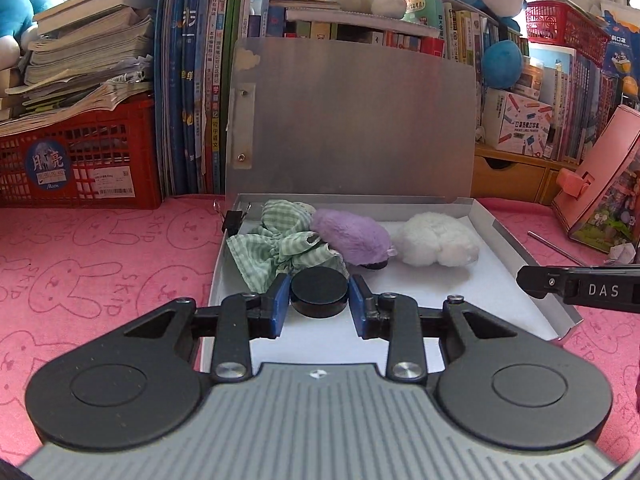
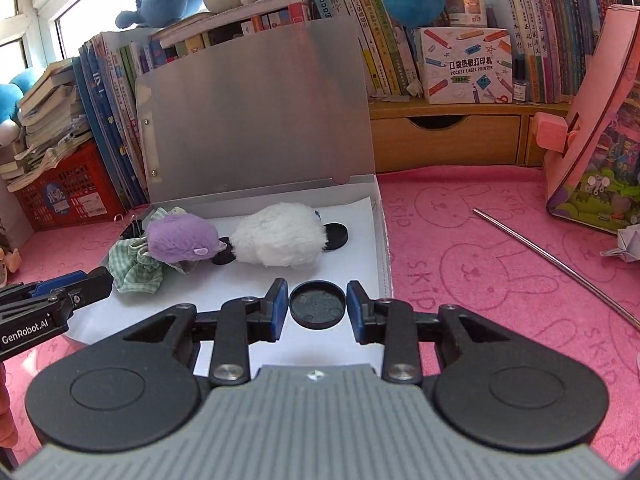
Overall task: Organize objects
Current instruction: 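Carry black lid into box with left tool while right tool carries its lid, then open left tool to set lid in box while right tool releases its lid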
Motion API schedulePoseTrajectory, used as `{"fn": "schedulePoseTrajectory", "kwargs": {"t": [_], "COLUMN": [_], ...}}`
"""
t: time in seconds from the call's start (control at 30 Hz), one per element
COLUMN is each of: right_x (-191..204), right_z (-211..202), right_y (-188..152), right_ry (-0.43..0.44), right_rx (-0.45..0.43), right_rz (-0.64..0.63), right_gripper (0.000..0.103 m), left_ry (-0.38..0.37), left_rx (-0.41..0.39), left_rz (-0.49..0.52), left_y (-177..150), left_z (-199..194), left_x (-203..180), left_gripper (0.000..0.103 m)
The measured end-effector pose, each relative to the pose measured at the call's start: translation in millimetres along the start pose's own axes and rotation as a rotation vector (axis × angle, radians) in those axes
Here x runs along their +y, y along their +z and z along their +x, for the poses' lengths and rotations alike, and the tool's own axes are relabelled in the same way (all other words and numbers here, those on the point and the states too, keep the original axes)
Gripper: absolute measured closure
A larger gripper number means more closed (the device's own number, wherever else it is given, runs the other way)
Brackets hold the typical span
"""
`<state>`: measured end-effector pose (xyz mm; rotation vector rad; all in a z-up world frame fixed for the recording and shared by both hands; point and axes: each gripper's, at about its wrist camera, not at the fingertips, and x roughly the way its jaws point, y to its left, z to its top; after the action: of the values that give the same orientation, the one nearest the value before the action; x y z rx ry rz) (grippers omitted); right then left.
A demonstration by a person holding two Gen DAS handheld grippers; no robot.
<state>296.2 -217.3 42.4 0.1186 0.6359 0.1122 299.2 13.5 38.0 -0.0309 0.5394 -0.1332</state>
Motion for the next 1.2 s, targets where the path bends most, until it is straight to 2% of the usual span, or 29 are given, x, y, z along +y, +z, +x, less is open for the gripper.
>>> {"fn": "schedulePoseTrajectory", "kwargs": {"t": [0.4, 0.53, 0.57, 0.63, 0.7, 0.87, 1.03, 1.2], "right_x": [6.0, 8.1, 8.7, 9.4, 9.0, 5.4, 2.3, 5.8], "right_z": [26.5, 30.2, 30.0, 27.8, 23.3, 3.5, -26.0, -57.5], "right_y": [-13.9, -18.3, -18.7, -18.4, -17.7, -13.6, -13.3, -22.0], "right_ry": [-0.015, -0.026, -0.029, -0.024, -0.019, 0.002, 0.043, 0.093], "right_rx": [0.058, 0.068, 0.066, 0.063, 0.054, 0.021, -0.009, -0.026], "right_rz": [-0.039, -0.052, -0.056, -0.058, -0.059, -0.045, -0.023, -0.019], "right_gripper": [0.065, 0.06, 0.051, 0.045, 0.042, 0.038, 0.035, 0.034], "left_ry": [0.017, 0.023, 0.023, 0.025, 0.019, 0.002, -0.052, -0.095], "left_rx": [0.082, 0.102, 0.104, 0.103, 0.086, 0.031, -0.009, -0.027], "left_rz": [0.035, 0.029, 0.029, 0.027, 0.024, 0.033, 0.045, 0.061], "left_y": [-11.1, -12.6, -12.5, -11.3, -8.9, 1.8, 6.1, -3.0], "left_z": [30.8, 35.1, 35.0, 32.2, 25.8, -1.1, -37.6, -72.7], "left_x": [-4.3, -3.4, -3.1, -2.6, -1.8, -2.1, -4.6, -11.1], "left_gripper": [0.066, 0.065, 0.064, 0.059, 0.04, 0.028, 0.026, 0.025]}}
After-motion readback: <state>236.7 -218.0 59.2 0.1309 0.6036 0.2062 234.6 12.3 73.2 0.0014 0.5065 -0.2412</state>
